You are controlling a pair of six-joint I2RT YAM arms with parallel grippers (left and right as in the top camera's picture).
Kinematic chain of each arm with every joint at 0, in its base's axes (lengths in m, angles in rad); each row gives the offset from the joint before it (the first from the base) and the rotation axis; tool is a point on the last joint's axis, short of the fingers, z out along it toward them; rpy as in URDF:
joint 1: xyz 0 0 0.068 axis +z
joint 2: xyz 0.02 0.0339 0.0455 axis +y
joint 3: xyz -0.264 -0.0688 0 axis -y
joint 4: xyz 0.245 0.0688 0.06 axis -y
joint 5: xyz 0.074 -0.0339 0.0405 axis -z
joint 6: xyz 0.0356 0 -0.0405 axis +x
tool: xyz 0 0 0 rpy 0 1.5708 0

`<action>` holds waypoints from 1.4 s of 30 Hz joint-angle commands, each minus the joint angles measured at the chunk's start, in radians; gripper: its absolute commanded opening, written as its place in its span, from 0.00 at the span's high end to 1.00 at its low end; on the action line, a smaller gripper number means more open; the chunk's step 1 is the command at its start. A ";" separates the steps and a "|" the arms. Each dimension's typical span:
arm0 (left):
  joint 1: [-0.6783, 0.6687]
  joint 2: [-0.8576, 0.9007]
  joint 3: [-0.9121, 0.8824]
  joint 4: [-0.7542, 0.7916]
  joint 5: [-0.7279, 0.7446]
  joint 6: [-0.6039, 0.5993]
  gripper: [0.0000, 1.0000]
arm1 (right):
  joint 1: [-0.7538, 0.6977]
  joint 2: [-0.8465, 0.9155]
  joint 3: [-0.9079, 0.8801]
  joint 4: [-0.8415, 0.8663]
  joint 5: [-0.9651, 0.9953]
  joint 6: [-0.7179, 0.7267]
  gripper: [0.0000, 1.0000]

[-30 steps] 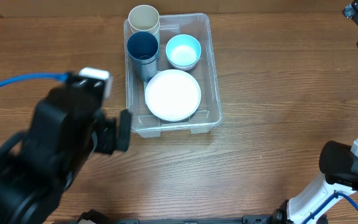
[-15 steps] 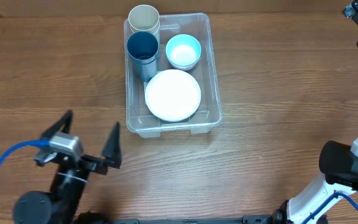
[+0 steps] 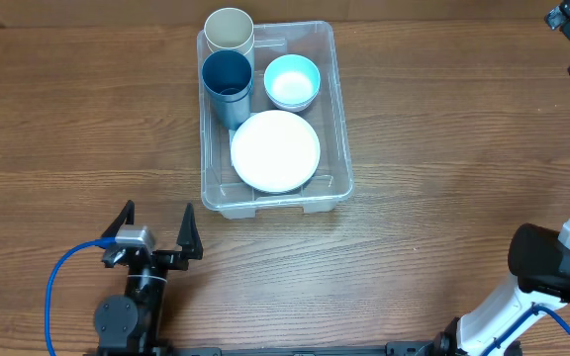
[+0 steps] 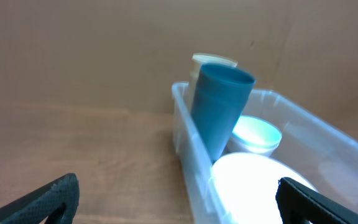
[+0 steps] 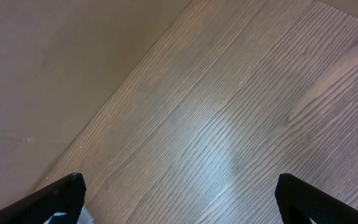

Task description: Pack container

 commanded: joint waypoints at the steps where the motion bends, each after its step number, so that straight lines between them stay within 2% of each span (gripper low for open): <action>1: 0.010 -0.014 -0.032 -0.072 -0.048 -0.009 0.00 | 0.000 -0.003 0.006 0.002 0.003 0.003 0.00; 18: 0.011 -0.013 -0.032 -0.071 -0.047 0.010 0.00 | 0.016 0.007 0.006 0.002 0.003 0.003 0.00; 24: 0.011 -0.013 -0.032 -0.071 -0.047 0.010 0.00 | 0.259 -0.071 0.006 0.007 0.013 0.002 0.00; 26: 0.011 -0.013 -0.032 -0.071 -0.047 0.010 0.00 | 0.352 -0.134 -0.038 0.103 0.094 0.000 0.00; 29: 0.011 -0.013 -0.032 -0.071 -0.047 0.010 0.00 | 0.424 -0.283 -0.259 0.387 0.134 0.000 0.00; 32: 0.011 -0.013 -0.032 -0.071 -0.047 0.010 0.00 | 0.435 -0.488 -0.617 0.726 0.131 0.000 0.00; 38: 0.011 -0.013 -0.032 -0.071 -0.047 0.010 0.00 | 0.434 -0.917 -1.315 1.051 0.103 0.003 0.00; 39: 0.011 -0.013 -0.032 -0.071 -0.047 0.010 0.00 | 0.434 -1.033 -1.485 1.183 0.078 -0.043 0.00; 42: 0.011 -0.013 -0.032 -0.071 -0.047 0.010 0.00 | 0.434 -1.214 -1.733 1.355 0.013 -0.194 0.00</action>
